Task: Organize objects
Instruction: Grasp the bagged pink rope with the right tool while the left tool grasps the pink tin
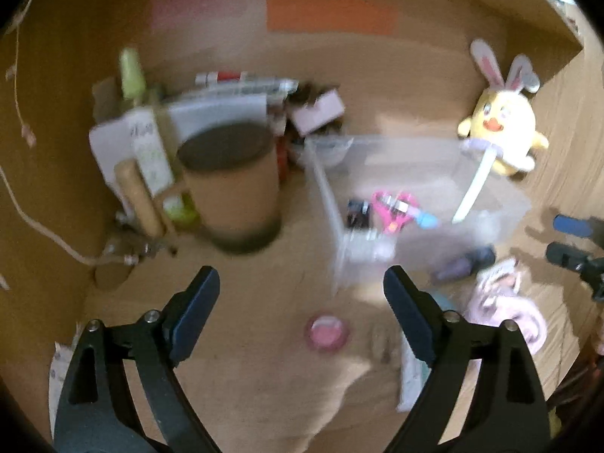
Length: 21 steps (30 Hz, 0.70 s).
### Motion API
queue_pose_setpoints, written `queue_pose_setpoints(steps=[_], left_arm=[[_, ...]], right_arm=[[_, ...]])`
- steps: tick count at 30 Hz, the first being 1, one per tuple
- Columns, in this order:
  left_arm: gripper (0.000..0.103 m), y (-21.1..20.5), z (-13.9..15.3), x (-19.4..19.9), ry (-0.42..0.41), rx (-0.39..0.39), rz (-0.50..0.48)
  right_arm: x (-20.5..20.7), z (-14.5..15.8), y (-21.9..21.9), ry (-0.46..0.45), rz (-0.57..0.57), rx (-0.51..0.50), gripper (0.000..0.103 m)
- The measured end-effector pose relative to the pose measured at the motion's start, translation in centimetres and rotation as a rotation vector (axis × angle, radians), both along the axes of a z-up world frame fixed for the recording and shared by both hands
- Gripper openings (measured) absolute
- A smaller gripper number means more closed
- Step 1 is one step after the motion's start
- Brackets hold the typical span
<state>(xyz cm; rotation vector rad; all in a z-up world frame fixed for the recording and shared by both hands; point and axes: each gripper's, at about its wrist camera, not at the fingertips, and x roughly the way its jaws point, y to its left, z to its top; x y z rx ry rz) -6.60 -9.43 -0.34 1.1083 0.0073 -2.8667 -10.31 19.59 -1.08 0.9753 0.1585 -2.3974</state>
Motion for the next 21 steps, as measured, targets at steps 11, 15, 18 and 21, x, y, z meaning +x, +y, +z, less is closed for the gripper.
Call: queue_pose_setpoints(steps=[11,15,18,21], left_arm=[[0.087,-0.2,-5.4,0.6,-0.177,0.037,-0.027],[0.074,0.6,-5.8,0.3,-0.196,0.027,-0.052],[0.067,0.8,-6.2,-0.2,-0.206,0.027,-0.058],[0.059,0.9,-6.4,-0.7,-0.211,0.028,-0.053]], right_arm=[[2.4,-4.3,-2.4,-0.107,0.147,0.048,0.081],[3.5,-5.1,-3.4,-0.116,0.212,0.079,0.085],[4.1,-5.5,-4.1,-0.088,0.229,0.136,0.090],[4.1,-5.9,-4.9,-0.078,0.233,0.193,0.096]])
